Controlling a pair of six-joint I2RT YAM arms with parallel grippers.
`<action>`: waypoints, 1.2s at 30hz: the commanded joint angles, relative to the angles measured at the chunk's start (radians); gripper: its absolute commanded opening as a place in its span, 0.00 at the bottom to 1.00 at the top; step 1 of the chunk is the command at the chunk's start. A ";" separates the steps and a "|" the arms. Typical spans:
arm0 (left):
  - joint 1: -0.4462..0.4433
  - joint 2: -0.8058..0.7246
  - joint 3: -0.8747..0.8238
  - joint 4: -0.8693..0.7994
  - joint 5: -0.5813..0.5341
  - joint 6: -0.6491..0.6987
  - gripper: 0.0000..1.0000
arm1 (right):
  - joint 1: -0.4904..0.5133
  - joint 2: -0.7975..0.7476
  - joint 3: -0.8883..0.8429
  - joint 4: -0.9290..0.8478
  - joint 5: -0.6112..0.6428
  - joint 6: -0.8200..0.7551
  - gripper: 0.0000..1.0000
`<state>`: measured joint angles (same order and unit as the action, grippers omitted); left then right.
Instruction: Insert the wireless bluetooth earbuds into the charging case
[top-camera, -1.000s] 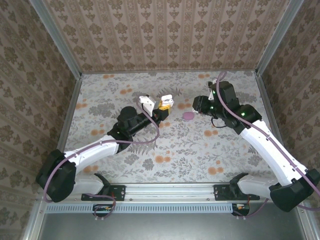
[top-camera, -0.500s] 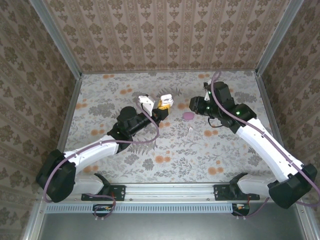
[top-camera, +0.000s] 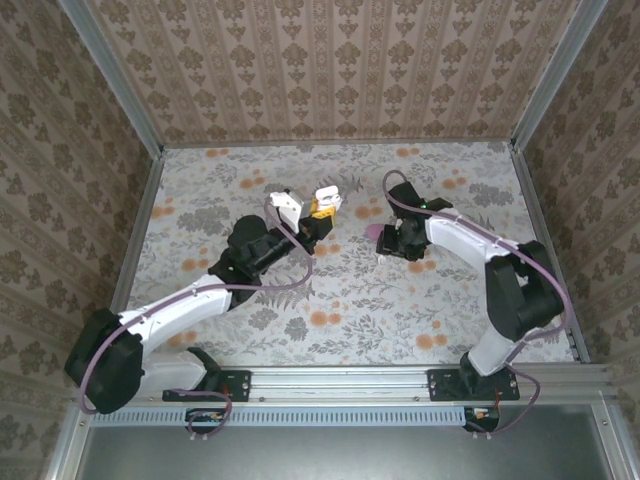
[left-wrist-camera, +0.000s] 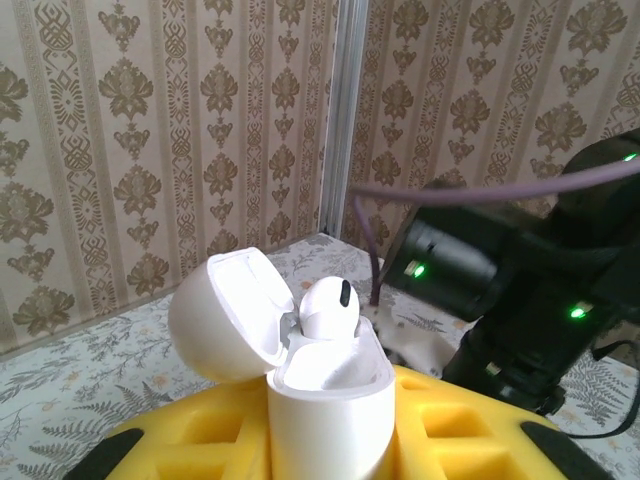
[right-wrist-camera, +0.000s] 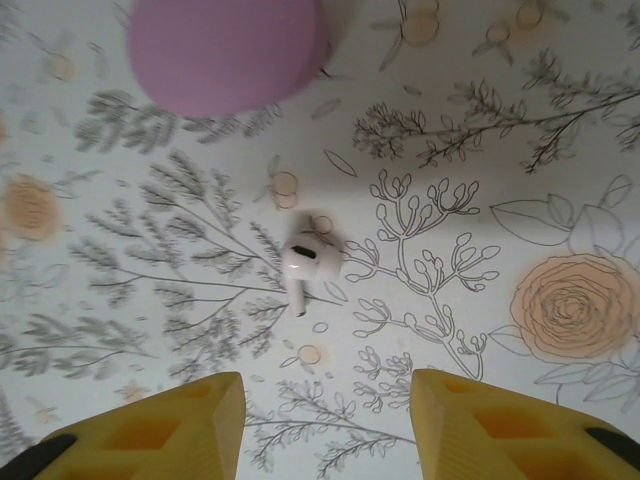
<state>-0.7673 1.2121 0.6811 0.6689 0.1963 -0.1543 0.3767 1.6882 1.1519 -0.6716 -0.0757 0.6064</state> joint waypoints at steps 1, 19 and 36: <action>-0.006 -0.045 -0.015 -0.012 -0.021 0.024 0.28 | -0.001 0.071 0.068 -0.031 -0.004 0.006 0.50; -0.006 -0.072 -0.033 -0.026 -0.033 0.032 0.28 | 0.028 0.263 0.171 -0.046 -0.013 0.046 0.44; 0.002 -0.069 -0.029 -0.024 -0.028 0.025 0.28 | 0.068 0.302 0.222 -0.124 0.082 -0.034 0.37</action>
<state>-0.7670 1.1614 0.6540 0.6285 0.1707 -0.1383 0.4377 1.9656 1.3415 -0.7441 -0.0338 0.6048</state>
